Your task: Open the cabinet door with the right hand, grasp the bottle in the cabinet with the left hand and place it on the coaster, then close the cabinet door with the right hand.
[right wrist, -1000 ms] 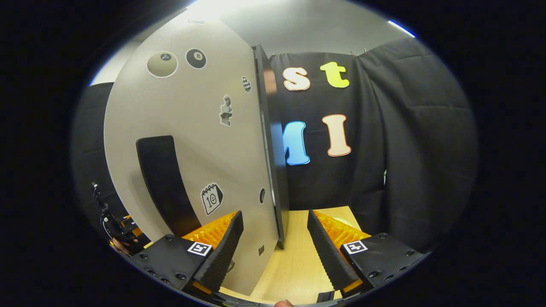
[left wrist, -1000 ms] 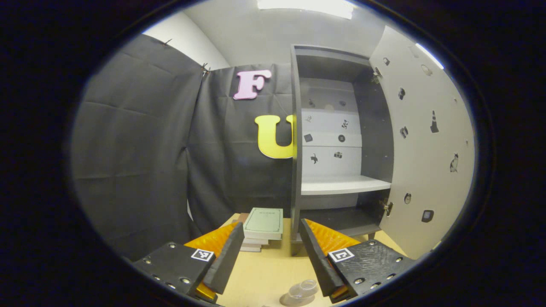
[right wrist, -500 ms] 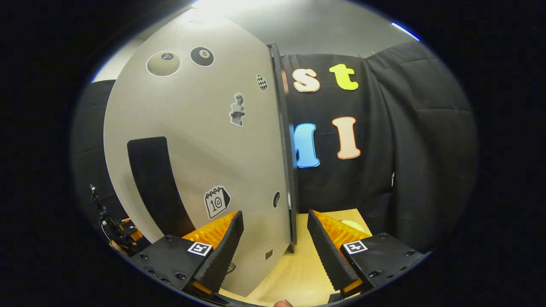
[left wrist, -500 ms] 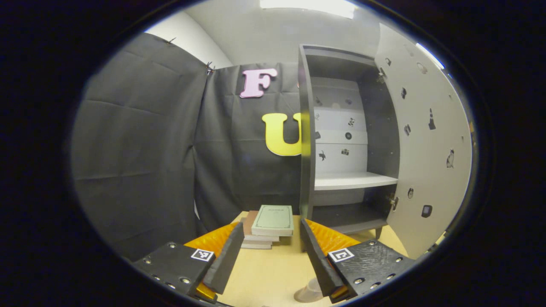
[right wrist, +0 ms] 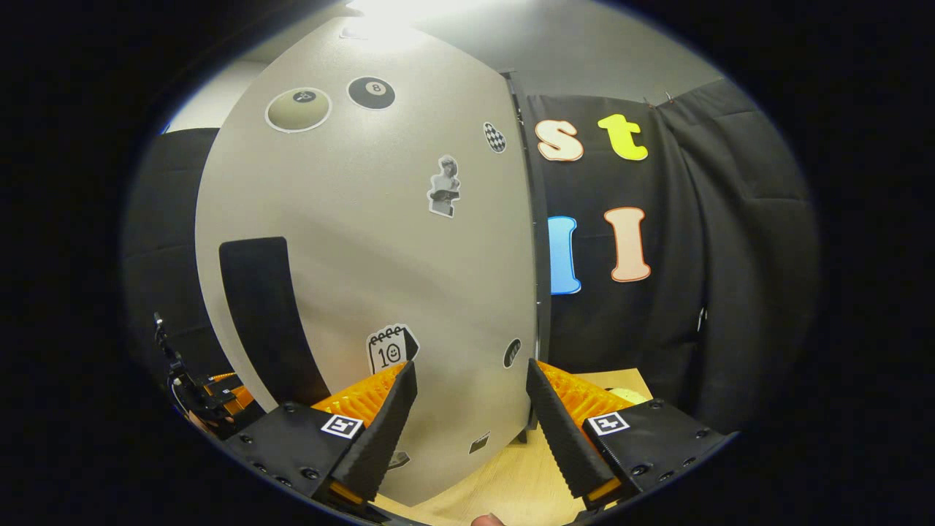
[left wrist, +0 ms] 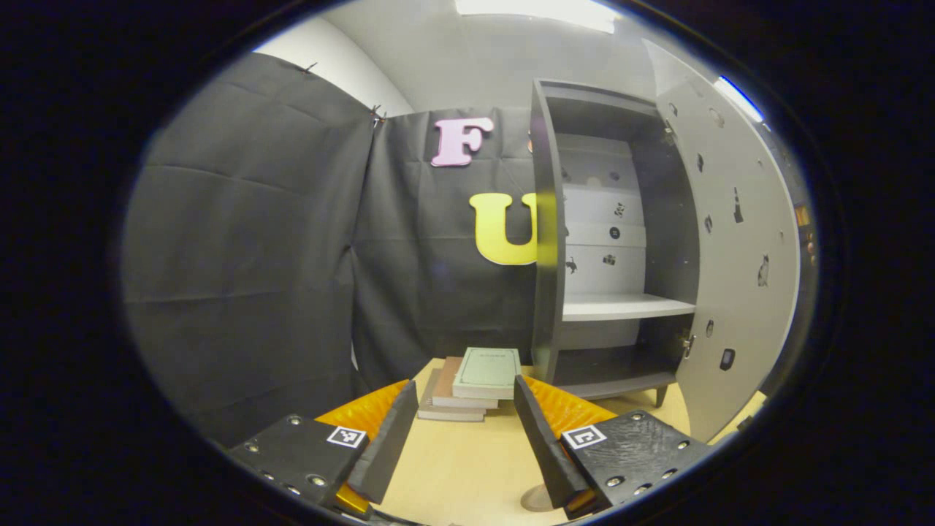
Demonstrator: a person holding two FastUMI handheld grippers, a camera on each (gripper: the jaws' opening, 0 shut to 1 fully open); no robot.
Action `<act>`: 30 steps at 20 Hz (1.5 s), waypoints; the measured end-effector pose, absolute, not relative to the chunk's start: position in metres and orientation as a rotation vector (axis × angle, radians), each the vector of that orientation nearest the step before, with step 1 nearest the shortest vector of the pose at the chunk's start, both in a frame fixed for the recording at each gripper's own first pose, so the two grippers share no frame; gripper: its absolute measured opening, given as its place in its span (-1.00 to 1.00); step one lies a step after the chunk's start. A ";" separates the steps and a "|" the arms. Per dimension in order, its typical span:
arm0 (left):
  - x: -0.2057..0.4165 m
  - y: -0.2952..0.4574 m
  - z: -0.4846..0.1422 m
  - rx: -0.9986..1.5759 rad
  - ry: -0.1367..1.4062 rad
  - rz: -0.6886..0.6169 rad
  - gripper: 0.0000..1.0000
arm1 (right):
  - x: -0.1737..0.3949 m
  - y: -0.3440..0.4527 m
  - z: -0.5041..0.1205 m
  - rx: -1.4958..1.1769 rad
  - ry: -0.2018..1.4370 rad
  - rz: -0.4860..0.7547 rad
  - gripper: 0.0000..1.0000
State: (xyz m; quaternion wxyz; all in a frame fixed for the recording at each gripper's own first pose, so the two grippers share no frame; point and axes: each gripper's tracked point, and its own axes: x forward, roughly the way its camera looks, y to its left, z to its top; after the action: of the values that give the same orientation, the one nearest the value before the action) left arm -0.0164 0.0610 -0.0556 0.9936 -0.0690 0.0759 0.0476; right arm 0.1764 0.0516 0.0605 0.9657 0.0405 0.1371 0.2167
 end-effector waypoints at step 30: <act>-0.110 0.165 -0.062 -0.138 0.159 0.430 0.59 | 0.209 0.124 0.049 -0.094 0.141 0.454 0.82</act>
State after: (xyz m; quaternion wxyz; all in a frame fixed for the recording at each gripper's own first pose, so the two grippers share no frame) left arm -0.1100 0.1647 -0.0623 0.9715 -0.0685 0.0790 0.2127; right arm 0.2090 0.1240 0.0494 0.9708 -0.0466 0.0696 0.2249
